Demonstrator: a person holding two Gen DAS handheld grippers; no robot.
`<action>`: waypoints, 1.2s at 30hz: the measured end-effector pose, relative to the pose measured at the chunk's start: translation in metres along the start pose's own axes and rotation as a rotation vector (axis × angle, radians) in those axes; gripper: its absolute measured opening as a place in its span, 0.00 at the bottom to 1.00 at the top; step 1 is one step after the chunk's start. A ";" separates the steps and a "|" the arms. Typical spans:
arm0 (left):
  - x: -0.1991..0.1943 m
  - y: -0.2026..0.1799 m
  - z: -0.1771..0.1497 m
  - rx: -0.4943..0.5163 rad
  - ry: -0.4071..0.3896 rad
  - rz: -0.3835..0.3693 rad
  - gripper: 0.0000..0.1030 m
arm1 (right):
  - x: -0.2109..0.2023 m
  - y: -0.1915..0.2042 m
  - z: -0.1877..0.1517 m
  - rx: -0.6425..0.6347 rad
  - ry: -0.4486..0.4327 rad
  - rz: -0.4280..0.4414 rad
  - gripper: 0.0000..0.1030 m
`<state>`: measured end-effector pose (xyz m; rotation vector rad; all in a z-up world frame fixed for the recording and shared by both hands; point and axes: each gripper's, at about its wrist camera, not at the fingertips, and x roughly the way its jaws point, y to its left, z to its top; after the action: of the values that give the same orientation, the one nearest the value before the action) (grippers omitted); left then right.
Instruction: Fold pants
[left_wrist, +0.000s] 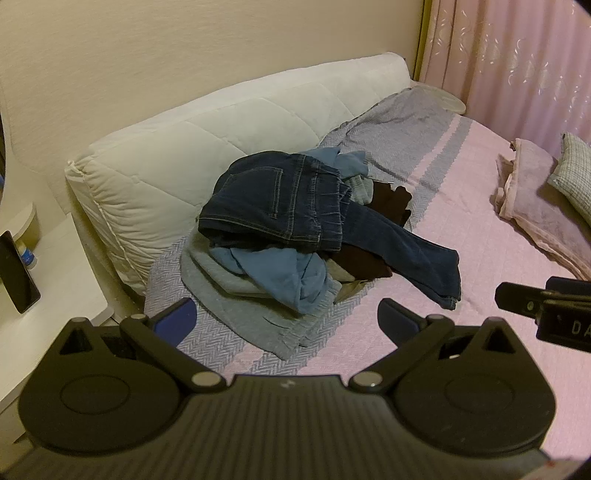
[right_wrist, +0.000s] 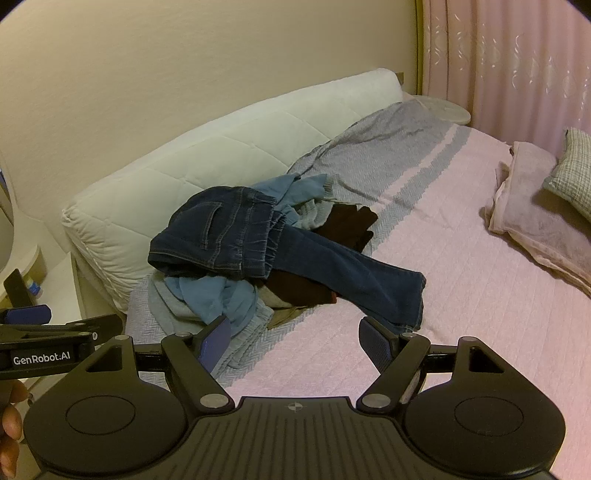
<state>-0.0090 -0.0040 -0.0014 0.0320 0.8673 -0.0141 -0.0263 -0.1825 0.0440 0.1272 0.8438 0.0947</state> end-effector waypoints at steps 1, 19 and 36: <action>0.000 0.000 0.000 0.000 0.000 0.000 0.99 | 0.001 -0.001 0.001 0.000 0.001 0.000 0.72; 0.005 -0.016 -0.001 -0.012 0.007 0.003 0.99 | 0.007 -0.018 0.003 -0.016 0.017 0.006 0.72; 0.004 -0.051 -0.006 0.034 -0.005 0.039 0.99 | 0.007 -0.065 -0.002 -0.093 0.026 0.055 0.72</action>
<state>-0.0120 -0.0552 -0.0094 0.0803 0.8617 0.0073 -0.0214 -0.2453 0.0278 0.0619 0.8601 0.1872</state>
